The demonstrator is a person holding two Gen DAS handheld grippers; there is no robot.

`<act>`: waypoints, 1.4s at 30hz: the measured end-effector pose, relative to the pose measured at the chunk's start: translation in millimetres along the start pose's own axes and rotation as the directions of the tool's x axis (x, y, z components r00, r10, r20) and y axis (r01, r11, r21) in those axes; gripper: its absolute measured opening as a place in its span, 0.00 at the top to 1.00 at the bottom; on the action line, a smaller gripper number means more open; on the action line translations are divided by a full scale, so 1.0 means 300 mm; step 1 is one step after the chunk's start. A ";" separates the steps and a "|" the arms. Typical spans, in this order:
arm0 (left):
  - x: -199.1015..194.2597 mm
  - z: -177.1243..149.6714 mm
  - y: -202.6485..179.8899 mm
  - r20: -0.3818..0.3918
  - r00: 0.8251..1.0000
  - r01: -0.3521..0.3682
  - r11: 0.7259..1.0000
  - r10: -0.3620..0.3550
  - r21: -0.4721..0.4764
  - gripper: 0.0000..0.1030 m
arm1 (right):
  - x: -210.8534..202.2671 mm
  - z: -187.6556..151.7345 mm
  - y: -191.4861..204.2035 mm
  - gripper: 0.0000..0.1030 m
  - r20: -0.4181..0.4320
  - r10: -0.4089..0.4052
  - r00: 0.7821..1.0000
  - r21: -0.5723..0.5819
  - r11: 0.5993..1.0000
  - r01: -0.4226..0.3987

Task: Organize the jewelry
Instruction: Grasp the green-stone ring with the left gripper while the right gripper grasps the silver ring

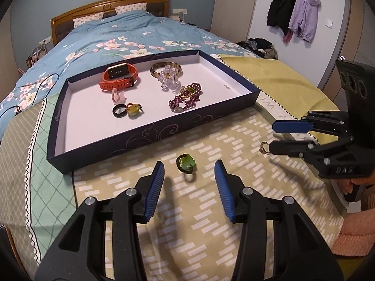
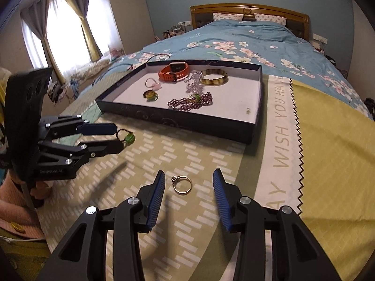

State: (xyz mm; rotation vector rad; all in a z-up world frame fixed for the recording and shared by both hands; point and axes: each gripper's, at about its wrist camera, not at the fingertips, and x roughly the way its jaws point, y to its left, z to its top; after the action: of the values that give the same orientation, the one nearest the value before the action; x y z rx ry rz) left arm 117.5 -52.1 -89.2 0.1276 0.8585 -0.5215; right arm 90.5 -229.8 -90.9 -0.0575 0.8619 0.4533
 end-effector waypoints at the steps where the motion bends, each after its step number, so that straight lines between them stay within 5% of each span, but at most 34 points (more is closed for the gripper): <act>1: 0.005 0.001 0.002 -0.005 1.000 0.002 1.000 -0.002 -0.005 0.58 | 0.005 0.000 0.005 0.61 -0.007 -0.002 1.000 -0.008 1.000 0.002; 10: 0.041 0.009 0.016 -0.036 0.999 0.016 0.999 -0.017 -0.029 0.60 | 0.035 -0.003 0.051 0.63 -0.049 -0.040 0.998 -0.082 0.996 0.036; 15: 0.051 0.016 0.011 -0.040 0.999 0.011 1.000 -0.012 -0.026 0.60 | 0.034 -0.002 0.052 0.82 -0.048 -0.041 0.998 -0.077 0.996 0.037; 22: 0.061 0.023 0.021 -0.042 0.999 -0.012 0.999 0.010 -0.039 0.84 | 0.032 0.002 0.051 0.84 -0.045 -0.038 0.998 -0.063 0.997 0.035; 30: 0.037 0.016 0.020 -0.023 0.999 -0.033 0.999 0.032 -0.037 0.92 | 0.014 0.010 0.043 0.84 -0.013 -0.012 1.000 -0.029 1.000 0.011; 39: -0.006 0.006 0.034 0.010 0.999 -0.033 0.998 0.033 -0.050 0.92 | -0.002 0.022 0.029 0.84 0.028 0.019 0.999 0.016 1.000 -0.019; 42: -0.005 0.006 0.028 0.011 1.000 -0.024 0.999 0.024 -0.042 0.77 | -0.002 0.024 0.027 0.84 0.033 0.026 0.999 0.023 0.999 -0.027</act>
State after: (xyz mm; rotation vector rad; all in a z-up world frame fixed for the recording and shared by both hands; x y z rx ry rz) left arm 121.9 -44.7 -87.8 0.0966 0.8551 -0.4810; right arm 92.0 -221.0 -84.6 -0.0174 0.8362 0.4677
